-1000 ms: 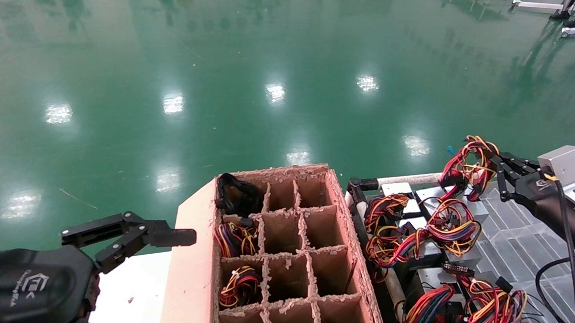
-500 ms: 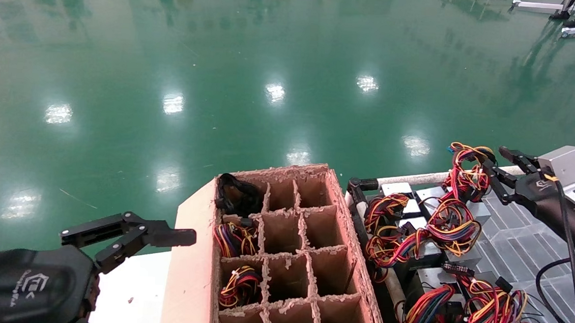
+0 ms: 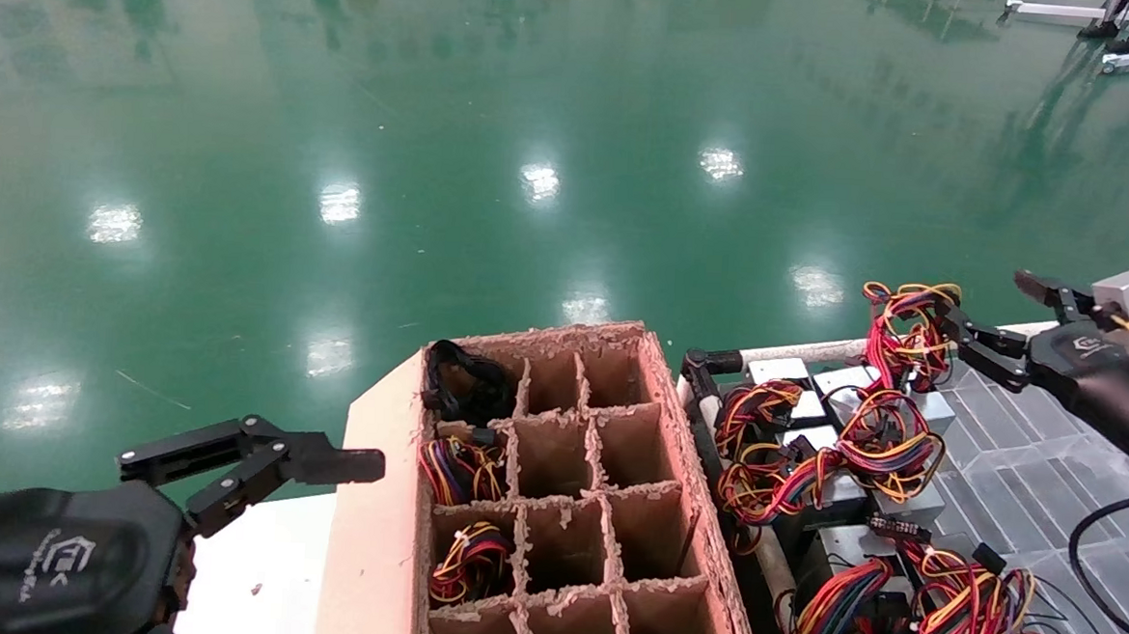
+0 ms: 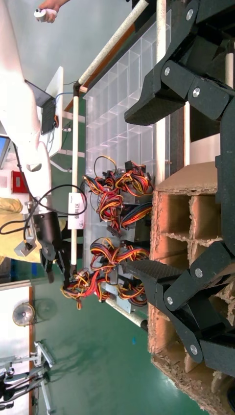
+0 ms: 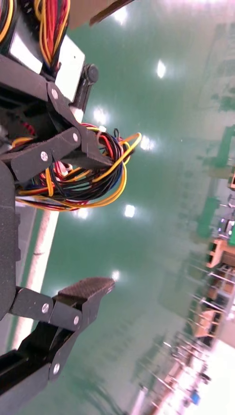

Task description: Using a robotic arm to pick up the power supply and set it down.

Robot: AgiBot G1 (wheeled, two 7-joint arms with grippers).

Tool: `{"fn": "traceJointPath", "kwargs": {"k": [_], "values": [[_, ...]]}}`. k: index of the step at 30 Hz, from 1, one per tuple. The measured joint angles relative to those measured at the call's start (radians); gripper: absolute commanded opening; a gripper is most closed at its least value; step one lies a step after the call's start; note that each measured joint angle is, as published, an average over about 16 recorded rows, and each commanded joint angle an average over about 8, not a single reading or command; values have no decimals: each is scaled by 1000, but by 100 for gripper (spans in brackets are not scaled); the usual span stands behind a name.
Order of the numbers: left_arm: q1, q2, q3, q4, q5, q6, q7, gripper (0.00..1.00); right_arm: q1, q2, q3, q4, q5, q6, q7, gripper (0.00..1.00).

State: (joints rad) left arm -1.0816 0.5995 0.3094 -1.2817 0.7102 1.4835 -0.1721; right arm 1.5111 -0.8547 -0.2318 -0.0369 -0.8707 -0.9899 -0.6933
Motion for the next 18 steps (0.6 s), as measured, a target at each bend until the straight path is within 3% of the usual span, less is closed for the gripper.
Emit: {"fn": "traceJointPath", "kwargs": {"k": [11,18], "values": [[0,0,0,0,0,0,0,100,113,8,-61,-138,-101,-15,260,100],[0,0,1,0,0,0,0,100,156,8,-83,-192,-140,-40,346,100]]}}
